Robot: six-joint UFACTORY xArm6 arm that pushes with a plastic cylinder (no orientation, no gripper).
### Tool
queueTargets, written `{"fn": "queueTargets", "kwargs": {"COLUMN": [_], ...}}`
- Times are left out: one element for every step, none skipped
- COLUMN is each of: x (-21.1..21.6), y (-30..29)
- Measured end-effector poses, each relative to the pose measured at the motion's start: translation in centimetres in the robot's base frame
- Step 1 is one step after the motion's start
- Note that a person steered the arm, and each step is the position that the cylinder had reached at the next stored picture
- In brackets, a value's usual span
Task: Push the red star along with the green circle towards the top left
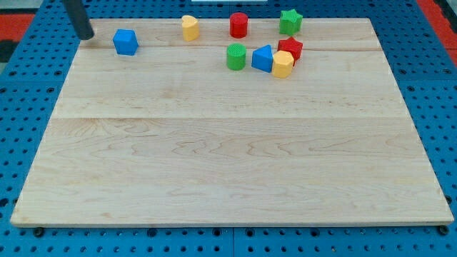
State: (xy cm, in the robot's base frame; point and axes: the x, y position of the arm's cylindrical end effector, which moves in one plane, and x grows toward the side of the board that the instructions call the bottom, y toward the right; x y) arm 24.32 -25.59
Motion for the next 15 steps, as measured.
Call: {"fn": "queueTargets", "kwargs": {"x": [0.8, 5.1, 9.8, 11.6, 14.7, 14.8, 11.6, 6.0, 3.6, 4.8, 6.5, 6.4, 5.3, 4.5, 3.5], "y": [5.6, 8.5, 11.1, 14.1, 18.5, 30.7, 41.2, 44.4, 41.7, 39.0, 35.9, 30.5, 24.8, 20.0, 15.7]}}
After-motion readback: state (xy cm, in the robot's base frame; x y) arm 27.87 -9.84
